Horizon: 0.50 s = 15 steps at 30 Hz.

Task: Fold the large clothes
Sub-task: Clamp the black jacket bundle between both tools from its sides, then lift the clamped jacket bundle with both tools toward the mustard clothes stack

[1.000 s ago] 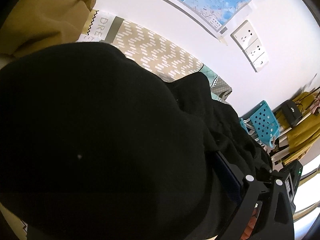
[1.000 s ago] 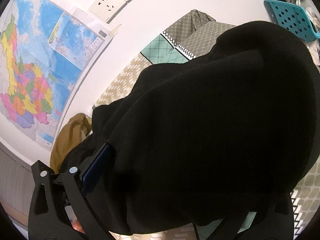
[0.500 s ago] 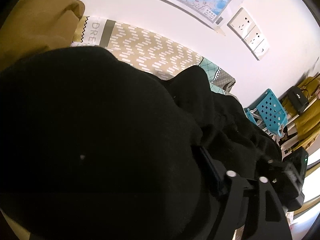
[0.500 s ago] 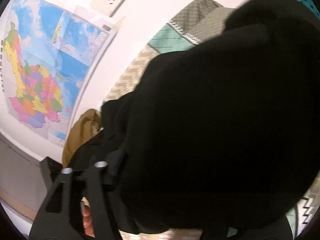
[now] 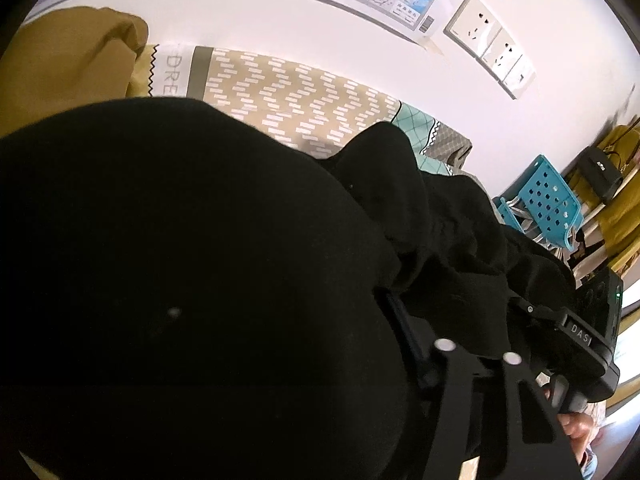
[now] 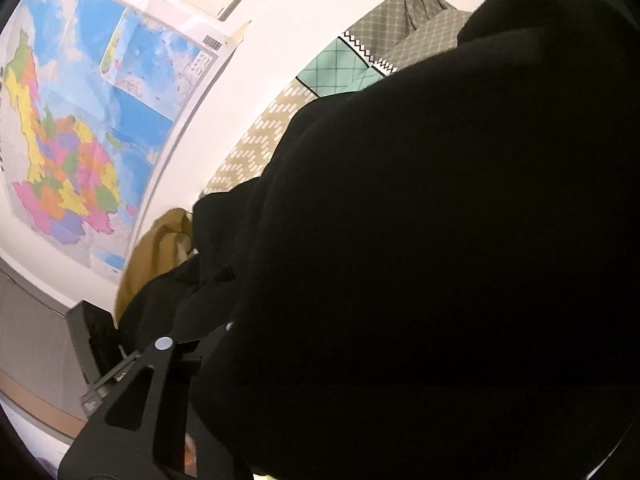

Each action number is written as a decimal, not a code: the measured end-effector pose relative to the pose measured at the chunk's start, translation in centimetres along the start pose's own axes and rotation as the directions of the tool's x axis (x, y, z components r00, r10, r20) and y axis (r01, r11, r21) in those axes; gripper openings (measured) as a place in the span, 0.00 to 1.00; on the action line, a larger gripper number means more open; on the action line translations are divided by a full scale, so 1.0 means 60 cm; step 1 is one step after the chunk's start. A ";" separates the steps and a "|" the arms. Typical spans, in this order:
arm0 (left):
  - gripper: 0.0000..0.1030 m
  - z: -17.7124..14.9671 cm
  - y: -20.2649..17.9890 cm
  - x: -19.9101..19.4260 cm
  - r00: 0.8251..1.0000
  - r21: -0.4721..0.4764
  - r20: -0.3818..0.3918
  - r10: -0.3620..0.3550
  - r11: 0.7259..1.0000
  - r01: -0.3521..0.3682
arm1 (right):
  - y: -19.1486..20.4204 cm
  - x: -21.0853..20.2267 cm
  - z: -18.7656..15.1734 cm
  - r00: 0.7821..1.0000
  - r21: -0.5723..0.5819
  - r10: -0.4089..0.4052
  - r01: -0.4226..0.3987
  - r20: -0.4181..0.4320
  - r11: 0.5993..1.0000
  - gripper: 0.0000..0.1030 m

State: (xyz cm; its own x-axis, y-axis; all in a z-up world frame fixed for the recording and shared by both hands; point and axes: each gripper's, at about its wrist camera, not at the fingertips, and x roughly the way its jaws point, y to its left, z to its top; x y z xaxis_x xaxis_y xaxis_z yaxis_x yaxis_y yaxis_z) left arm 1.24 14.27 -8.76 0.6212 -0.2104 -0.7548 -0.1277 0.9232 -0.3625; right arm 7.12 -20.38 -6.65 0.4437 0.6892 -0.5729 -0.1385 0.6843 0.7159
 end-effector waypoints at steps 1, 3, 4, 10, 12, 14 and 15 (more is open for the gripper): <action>0.50 0.002 0.001 -0.002 1.000 -0.001 -0.001 -0.007 1.000 0.007 | -0.001 -0.002 0.002 1.000 0.004 0.011 -0.011 -0.002 1.000 0.30; 0.45 0.006 0.005 -0.007 1.000 -0.006 -0.008 -0.016 1.000 0.016 | 0.000 -0.010 0.008 0.999 0.019 0.045 -0.045 0.003 0.999 0.29; 0.44 0.007 0.006 -0.009 1.000 -0.007 -0.011 -0.020 1.000 0.020 | 0.004 -0.014 0.010 0.998 0.013 0.056 -0.056 0.002 0.998 0.28; 0.39 0.016 0.007 -0.030 0.999 0.004 -0.008 -0.044 0.999 0.044 | 0.033 -0.036 0.020 0.996 -0.024 0.093 -0.093 0.013 0.995 0.26; 0.38 0.024 0.004 -0.037 0.999 0.014 -0.012 -0.050 0.999 0.051 | 0.046 -0.043 0.025 0.995 -0.048 0.095 -0.095 0.014 0.994 0.26; 0.38 0.039 -0.002 -0.046 0.998 0.032 -0.026 -0.064 0.997 0.065 | 0.063 -0.050 0.034 0.994 -0.070 0.113 -0.112 0.014 0.991 0.25; 0.38 0.048 -0.002 -0.053 0.997 0.040 -0.023 -0.071 0.997 0.072 | 0.074 -0.055 0.040 0.993 -0.085 0.115 -0.113 0.017 0.990 0.24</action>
State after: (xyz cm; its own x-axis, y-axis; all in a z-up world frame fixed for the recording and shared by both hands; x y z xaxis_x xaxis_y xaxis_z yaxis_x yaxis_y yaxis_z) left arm 1.51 15.75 -4.76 0.6107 -0.2825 -0.7397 -0.0518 0.9179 -0.3934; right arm 7.14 -20.19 -0.64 0.4395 0.7590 -0.4803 -0.2621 0.6198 0.7396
